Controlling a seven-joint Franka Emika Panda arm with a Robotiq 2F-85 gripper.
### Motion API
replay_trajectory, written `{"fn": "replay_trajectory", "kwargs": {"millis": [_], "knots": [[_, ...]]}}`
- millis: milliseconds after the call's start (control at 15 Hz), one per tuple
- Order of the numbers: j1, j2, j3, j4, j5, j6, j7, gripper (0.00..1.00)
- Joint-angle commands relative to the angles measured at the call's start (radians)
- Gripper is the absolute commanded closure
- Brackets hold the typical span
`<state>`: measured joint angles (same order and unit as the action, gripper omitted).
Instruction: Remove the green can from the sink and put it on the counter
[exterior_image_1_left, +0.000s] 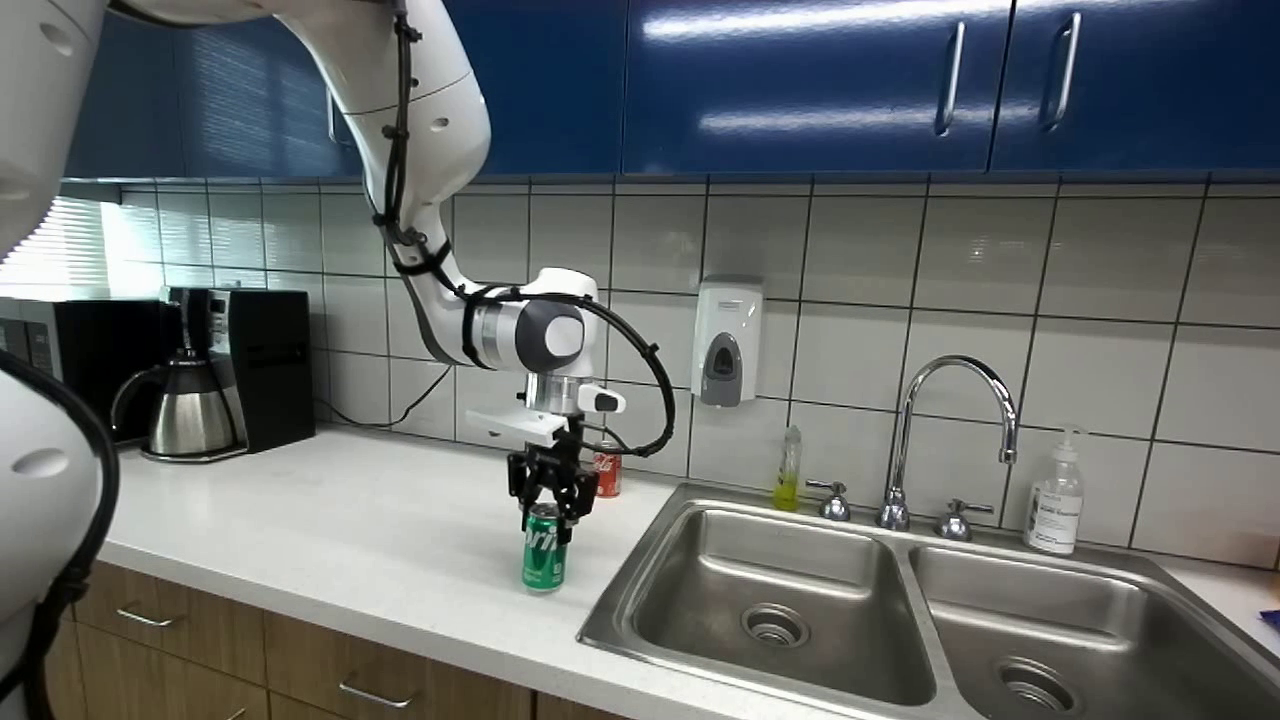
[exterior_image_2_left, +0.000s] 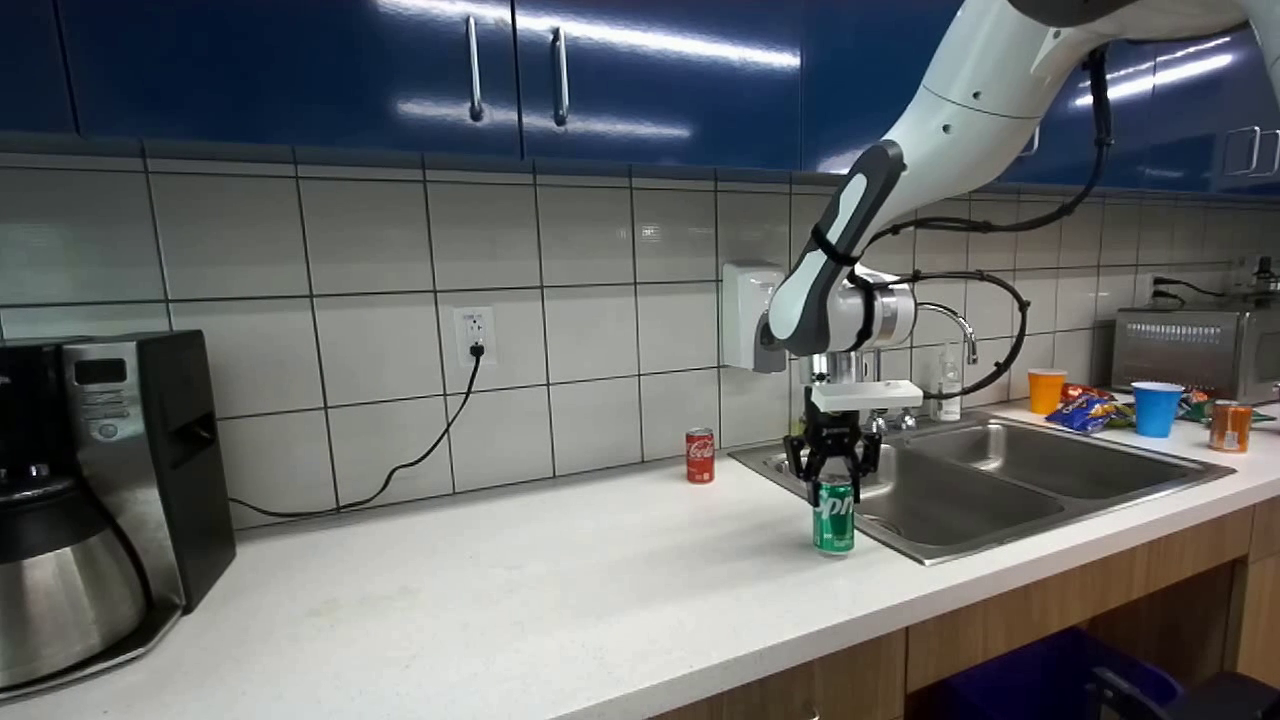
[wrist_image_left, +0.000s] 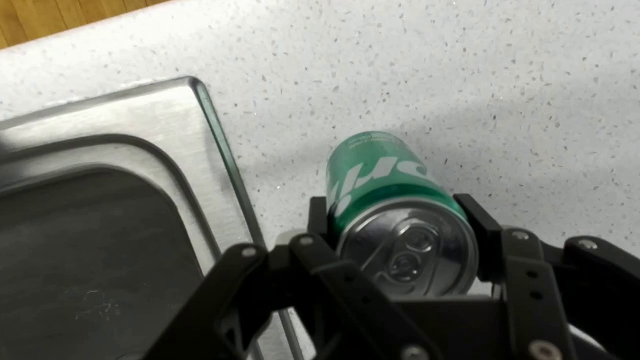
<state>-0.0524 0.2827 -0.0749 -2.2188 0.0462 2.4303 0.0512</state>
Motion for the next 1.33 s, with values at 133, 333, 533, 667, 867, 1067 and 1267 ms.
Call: {"fn": "replay_trajectory", "kwargs": {"millis": [133, 333, 533, 667, 867, 1067, 1267], "knots": [[0.001, 0.000, 0.011, -0.014, 0.009, 0.036, 0.009, 0.62], [0.004, 0.002, 0.010, -0.018, 0.003, 0.040, 0.012, 0.18], [0.006, -0.010, 0.009, -0.029, 0.002, 0.035, 0.015, 0.01], [0.009, -0.028, 0.009, -0.040, -0.002, 0.026, 0.019, 0.00], [0.016, -0.067, 0.011, -0.059, -0.003, 0.011, 0.020, 0.00], [0.025, -0.112, 0.011, -0.076, -0.010, 0.003, 0.025, 0.00], [0.033, -0.161, 0.006, -0.095, -0.027, -0.016, 0.041, 0.00]]}}
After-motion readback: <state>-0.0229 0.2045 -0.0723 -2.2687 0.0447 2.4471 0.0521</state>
